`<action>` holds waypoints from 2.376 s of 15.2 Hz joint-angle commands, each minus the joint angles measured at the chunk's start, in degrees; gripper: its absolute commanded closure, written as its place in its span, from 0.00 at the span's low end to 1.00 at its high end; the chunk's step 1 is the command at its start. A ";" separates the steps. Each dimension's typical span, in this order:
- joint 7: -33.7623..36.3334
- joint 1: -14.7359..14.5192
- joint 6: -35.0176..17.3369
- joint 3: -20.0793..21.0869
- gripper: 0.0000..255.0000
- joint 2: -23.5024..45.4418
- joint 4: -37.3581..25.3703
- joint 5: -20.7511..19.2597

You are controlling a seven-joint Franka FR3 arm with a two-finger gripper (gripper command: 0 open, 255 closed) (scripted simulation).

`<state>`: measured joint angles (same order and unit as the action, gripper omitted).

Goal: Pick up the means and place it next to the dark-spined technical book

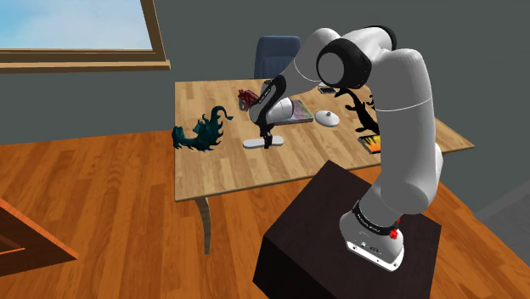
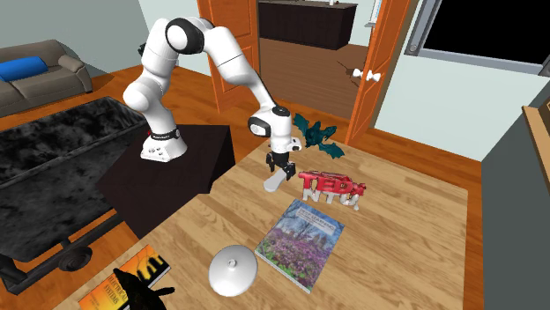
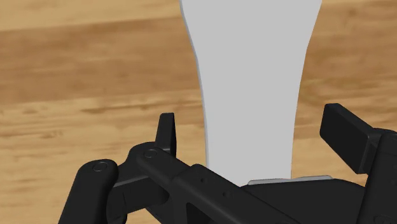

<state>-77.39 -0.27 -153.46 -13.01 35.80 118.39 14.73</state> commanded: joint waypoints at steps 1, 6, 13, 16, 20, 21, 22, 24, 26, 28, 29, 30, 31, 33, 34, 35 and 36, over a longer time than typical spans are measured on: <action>0.00 0.00 0.00 0.00 1.00 0.00 0.00 0.00; 0.01 0.00 0.01 0.00 1.00 -0.01 0.00 0.00; 0.46 -0.60 1.48 -0.76 1.00 -2.11 0.64 -0.68; 0.95 -1.18 3.02 -1.52 1.00 -4.18 1.18 -1.42; 1.66 -1.93 5.16 -2.50 1.00 -6.88 1.72 -2.48; 1.84 -2.11 5.71 -2.74 1.00 -7.54 1.82 -2.76; 2.03 -2.28 6.26 -2.97 1.00 -8.20 1.91 -3.04; 2.40 -2.62 7.39 -3.42 1.00 -9.50 2.06 -3.61; 2.79 -2.95 8.54 -3.85 1.00 -10.77 2.15 -4.20; 1.79 -2.38 8.22 -4.30 1.00 -12.11 3.77 -4.41; 0.65 -1.69 7.58 -4.63 1.00 -13.02 5.30 -4.44; -0.51 -0.99 6.97 -4.98 1.00 -13.89 6.77 -4.47; -1.70 -0.26 6.38 -5.33 1.00 -14.73 8.18 -4.50; -4.15 1.25 5.31 -6.10 1.00 -16.31 10.80 -4.55; -5.41 2.04 4.81 -6.48 1.00 -17.05 12.01 -4.59; -6.70 2.84 4.34 -6.90 1.00 -17.75 13.16 -4.61; -8.02 3.68 3.90 -7.31 1.00 -18.41 14.25 -4.63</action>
<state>-84.13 2.66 -149.12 -19.87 18.25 131.40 10.22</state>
